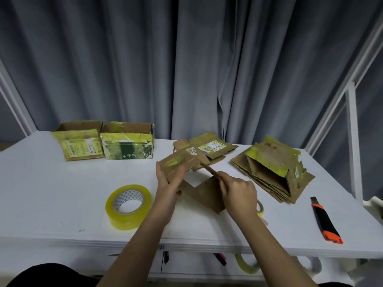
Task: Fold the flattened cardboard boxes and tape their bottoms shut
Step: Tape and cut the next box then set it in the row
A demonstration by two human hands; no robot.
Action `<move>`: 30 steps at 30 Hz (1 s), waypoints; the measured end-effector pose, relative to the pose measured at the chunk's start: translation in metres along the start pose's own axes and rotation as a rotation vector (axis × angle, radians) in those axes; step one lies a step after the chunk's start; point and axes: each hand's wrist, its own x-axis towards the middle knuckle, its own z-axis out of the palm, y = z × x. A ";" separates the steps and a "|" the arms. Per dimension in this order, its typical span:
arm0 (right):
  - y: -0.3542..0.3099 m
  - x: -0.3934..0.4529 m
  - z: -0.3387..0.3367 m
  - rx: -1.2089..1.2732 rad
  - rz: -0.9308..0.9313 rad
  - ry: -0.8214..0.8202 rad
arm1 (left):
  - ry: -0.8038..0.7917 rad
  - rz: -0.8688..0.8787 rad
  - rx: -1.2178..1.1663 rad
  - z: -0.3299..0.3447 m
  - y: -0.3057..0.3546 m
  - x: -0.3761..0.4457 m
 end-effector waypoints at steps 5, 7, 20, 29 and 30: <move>0.001 0.035 -0.011 0.138 0.005 0.069 | 0.150 0.163 0.648 -0.007 0.005 0.017; 0.002 0.056 -0.017 0.209 0.039 0.036 | 0.138 0.130 0.844 -0.007 0.016 0.020; 0.004 -0.004 0.011 1.161 0.626 -0.086 | 0.162 -0.048 0.972 -0.012 0.019 0.040; 0.005 -0.014 0.029 1.137 0.443 -0.058 | -0.006 -0.012 0.695 -0.034 0.011 0.050; 0.007 -0.012 0.031 1.128 0.431 -0.045 | -0.038 0.060 0.671 -0.036 0.008 0.049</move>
